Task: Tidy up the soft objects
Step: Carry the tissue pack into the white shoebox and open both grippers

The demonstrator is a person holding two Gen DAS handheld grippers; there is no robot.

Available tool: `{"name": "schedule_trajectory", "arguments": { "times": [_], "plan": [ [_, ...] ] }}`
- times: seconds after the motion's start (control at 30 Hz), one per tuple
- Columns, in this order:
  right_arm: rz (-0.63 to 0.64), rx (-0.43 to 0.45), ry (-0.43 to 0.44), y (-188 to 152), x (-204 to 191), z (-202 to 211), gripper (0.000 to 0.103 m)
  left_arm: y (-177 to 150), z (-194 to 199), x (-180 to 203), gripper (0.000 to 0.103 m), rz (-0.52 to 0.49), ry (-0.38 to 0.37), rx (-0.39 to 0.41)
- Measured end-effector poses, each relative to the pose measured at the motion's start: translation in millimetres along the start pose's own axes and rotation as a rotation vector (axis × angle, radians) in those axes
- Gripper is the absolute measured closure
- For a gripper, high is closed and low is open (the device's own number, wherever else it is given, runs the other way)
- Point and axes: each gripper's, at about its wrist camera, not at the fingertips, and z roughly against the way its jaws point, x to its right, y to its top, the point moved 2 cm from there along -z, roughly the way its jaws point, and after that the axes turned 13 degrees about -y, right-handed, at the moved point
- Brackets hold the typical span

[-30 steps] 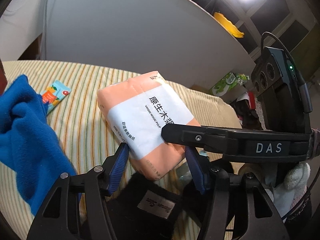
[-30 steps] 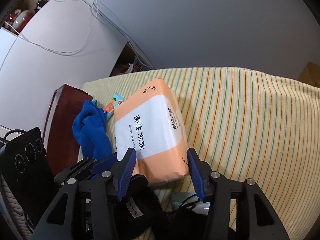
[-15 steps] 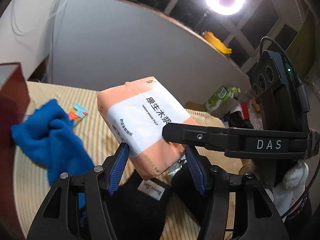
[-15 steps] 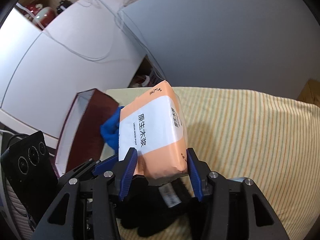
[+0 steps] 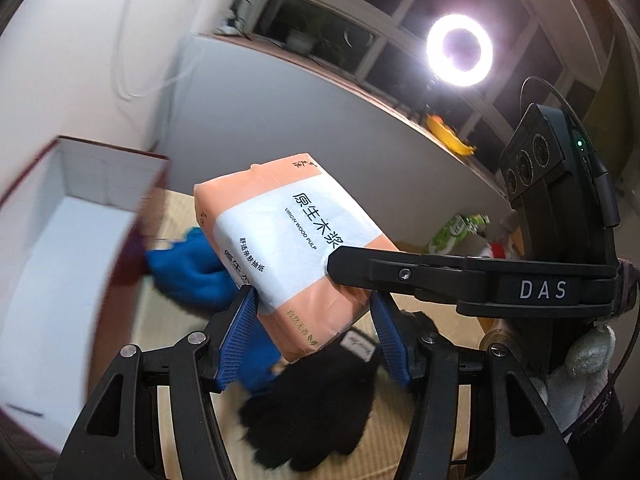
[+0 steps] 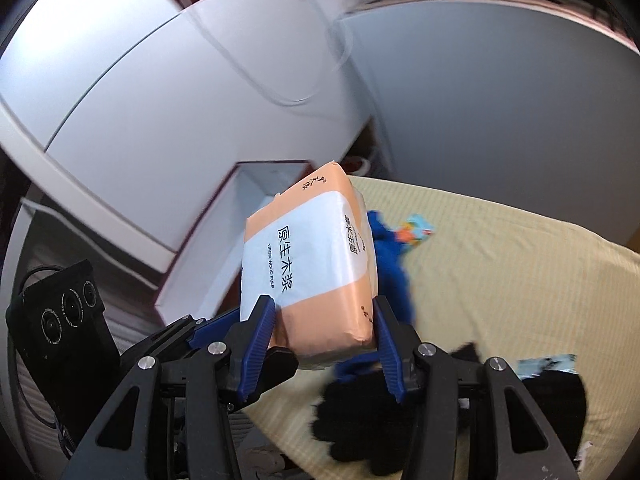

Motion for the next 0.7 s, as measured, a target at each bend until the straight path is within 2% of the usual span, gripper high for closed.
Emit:
{"name": "schedule_trajectory", "arguments": {
  "times": [0.23,0.4,0.7],
  "plan": [
    [0.087,-0.006,0.05,-3,-64,-13,0.058,-11,58,-34,0.046,0.022,0.076,0.059],
    [0.125,-0.029,0.089,-7,-106,-38,0.058,-20,85,-63,0.046,0.058,0.13,0.082],
    [0.176,-0.053,0.111,-15,-157,-79,0.058,-22,102,-106,0.046,0.122,0.198,0.084]
  ]
}}
